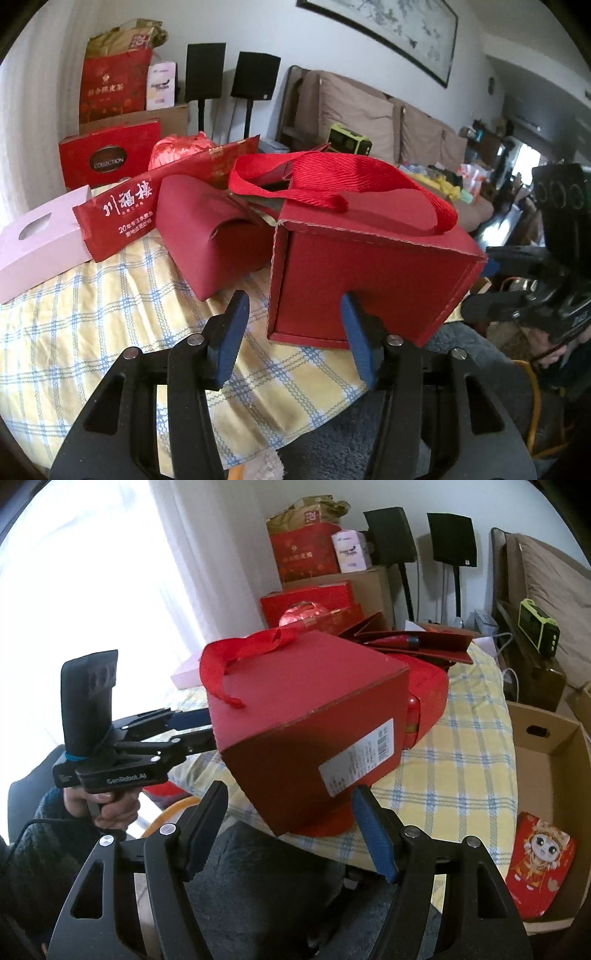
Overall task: Organize objects
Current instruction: 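Grasp the edge of the red gift box bag with the right tool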
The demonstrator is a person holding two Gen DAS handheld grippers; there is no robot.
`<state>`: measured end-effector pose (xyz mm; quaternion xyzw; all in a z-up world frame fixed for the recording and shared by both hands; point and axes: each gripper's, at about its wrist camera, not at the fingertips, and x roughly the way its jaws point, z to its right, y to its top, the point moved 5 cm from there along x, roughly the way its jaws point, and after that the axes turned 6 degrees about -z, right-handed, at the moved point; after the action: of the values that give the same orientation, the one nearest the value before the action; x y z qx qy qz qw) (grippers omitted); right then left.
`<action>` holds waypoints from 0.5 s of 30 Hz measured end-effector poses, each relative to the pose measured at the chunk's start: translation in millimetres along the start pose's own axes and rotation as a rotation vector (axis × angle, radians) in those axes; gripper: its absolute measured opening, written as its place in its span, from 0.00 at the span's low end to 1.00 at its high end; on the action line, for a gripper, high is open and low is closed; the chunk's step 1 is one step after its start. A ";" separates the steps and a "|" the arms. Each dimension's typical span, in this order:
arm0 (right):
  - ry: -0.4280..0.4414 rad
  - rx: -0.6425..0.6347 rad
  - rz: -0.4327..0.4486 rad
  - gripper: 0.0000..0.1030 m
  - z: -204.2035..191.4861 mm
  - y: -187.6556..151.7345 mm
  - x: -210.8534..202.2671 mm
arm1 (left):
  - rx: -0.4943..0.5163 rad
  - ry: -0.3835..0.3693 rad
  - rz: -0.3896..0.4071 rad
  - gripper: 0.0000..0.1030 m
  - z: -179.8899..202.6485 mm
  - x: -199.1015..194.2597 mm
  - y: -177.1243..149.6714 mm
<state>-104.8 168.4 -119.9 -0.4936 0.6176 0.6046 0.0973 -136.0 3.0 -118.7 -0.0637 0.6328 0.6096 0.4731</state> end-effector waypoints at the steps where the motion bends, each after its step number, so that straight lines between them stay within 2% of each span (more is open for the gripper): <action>1: -0.009 0.004 -0.011 0.69 0.8 -0.5 4.9 | -0.001 -0.008 0.000 0.46 0.4 -0.2 -0.2; 4: -0.001 0.023 -0.035 0.69 4.1 -2.3 14.7 | 0.003 -0.030 0.003 0.41 3.6 0.9 1.9; 6: 0.014 0.030 -0.037 0.58 4.5 -2.2 17.6 | 0.001 -0.053 0.009 0.40 7.0 -0.6 3.7; 9: 0.022 0.017 -0.036 0.45 1.4 -1.1 17.7 | 0.028 -0.029 0.025 0.39 13.2 -6.8 8.6; 11: -0.001 0.001 -0.014 0.41 1.1 0.0 14.4 | 0.049 -0.017 0.034 0.39 17.6 -12.6 11.7; 15: 0.024 0.009 0.026 0.38 2.7 5.3 0.1 | 0.090 -0.023 0.047 0.38 29.4 -34.7 21.1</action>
<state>-110.0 169.4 -117.1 -0.4923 0.6276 0.5972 0.0844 -115.6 15.5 -74.6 -0.0208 0.6554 0.5922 0.4683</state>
